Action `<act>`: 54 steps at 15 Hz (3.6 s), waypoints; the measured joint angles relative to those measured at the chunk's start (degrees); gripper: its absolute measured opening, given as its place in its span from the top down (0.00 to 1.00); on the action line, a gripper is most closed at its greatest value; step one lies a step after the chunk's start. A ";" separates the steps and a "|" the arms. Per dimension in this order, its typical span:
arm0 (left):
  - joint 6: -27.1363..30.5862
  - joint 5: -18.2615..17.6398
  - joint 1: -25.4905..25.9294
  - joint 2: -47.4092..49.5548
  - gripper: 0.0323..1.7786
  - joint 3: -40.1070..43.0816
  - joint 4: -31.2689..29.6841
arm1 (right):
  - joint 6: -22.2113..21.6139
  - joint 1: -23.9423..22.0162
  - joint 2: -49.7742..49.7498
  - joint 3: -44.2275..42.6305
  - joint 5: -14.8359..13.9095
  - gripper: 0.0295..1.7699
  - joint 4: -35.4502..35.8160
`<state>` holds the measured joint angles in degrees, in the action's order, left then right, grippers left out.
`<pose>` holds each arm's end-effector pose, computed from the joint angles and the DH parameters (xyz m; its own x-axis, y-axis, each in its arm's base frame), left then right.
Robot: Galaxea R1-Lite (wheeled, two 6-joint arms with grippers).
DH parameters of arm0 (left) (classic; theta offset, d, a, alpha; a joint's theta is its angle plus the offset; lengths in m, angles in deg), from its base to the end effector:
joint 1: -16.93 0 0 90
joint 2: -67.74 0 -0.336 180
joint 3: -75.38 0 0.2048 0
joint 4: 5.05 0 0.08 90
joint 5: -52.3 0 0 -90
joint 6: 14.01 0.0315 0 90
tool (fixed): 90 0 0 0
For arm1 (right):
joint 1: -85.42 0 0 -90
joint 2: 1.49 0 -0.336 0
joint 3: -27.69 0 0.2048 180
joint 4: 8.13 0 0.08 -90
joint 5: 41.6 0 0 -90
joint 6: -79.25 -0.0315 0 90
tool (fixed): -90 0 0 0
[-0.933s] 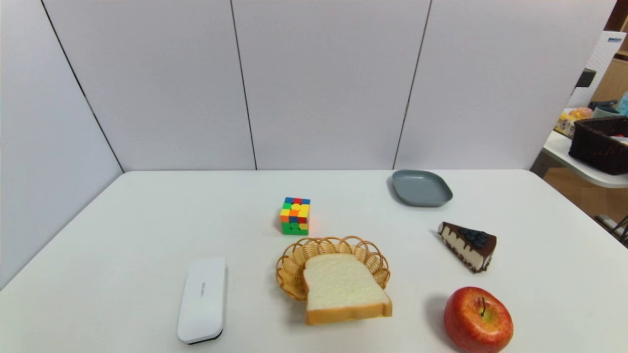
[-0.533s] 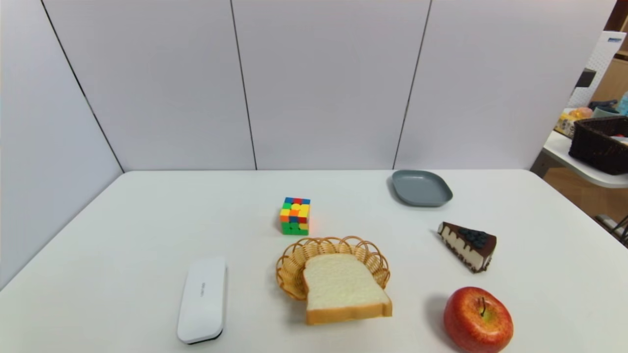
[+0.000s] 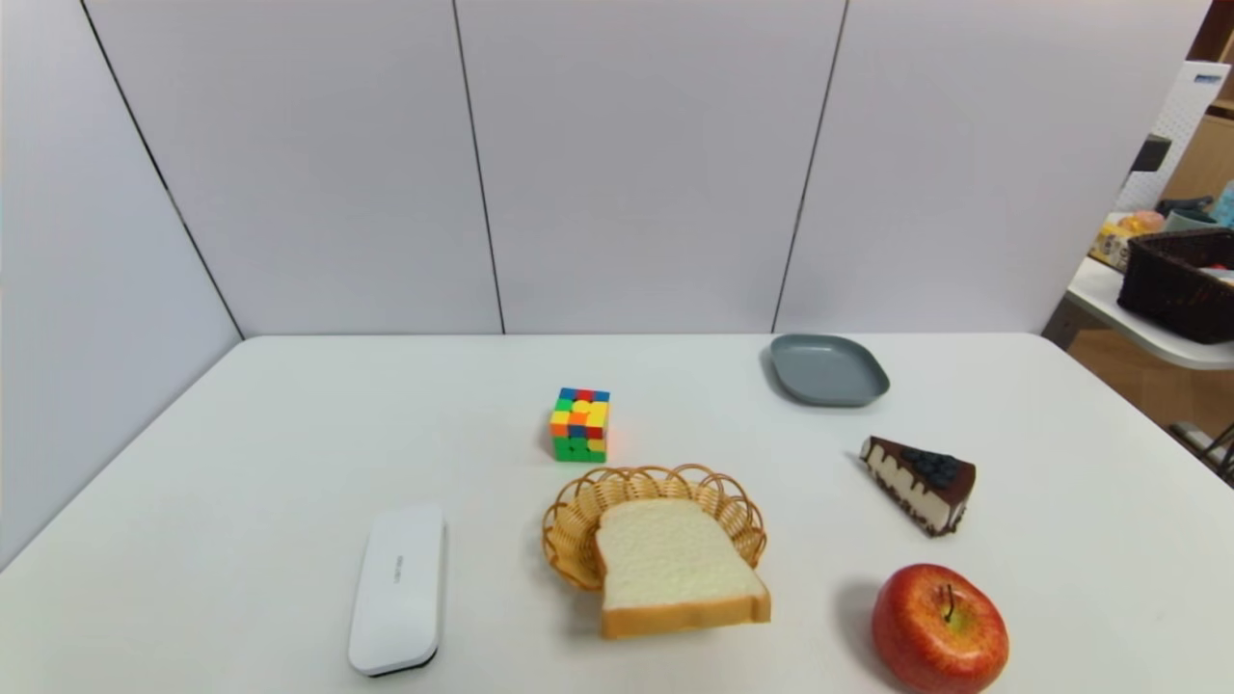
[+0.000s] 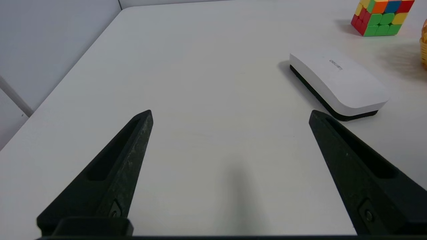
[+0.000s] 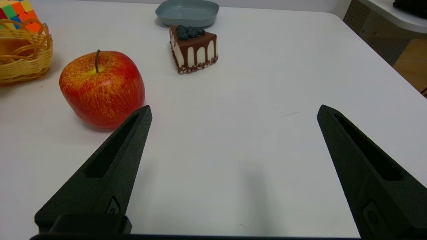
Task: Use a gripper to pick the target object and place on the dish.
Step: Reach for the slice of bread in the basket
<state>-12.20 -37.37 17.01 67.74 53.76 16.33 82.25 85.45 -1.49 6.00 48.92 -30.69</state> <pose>-0.0341 0.0001 0.0759 1.0000 0.0072 0.0042 -0.0073 0.9995 0.0316 -0.0342 0.0003 0.0740 0.9998 0.0096 -0.0152 -0.0104 0.9986 -0.0522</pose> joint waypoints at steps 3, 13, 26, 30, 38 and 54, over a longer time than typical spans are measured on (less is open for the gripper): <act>0.02 0.00 0.00 0.00 0.05 0.00 0.00 | 0.59 0.00 0.77 -1.46 0.00 0.03 -0.21; 0.02 0.00 0.00 0.00 0.05 0.00 0.02 | 11.74 -0.93 13.99 -17.31 2.54 0.03 -0.10; 0.00 -0.02 0.00 0.00 0.05 0.00 0.00 | 34.51 -2.44 25.97 -24.67 28.68 0.03 0.06; 0.00 0.00 0.00 0.00 0.05 0.00 0.00 | 45.56 -2.74 31.77 -25.94 33.23 0.03 -0.16; 0.02 0.00 0.00 0.00 0.05 0.00 0.00 | 44.37 -2.63 44.73 -34.27 31.22 0.03 0.21; 0.02 -0.02 0.00 0.00 0.05 0.00 0.00 | 38.71 5.35 57.52 -56.04 24.44 0.03 -14.46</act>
<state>-12.17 -37.40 17.01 67.74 53.76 16.33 120.96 90.80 56.03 -50.04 73.36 -45.15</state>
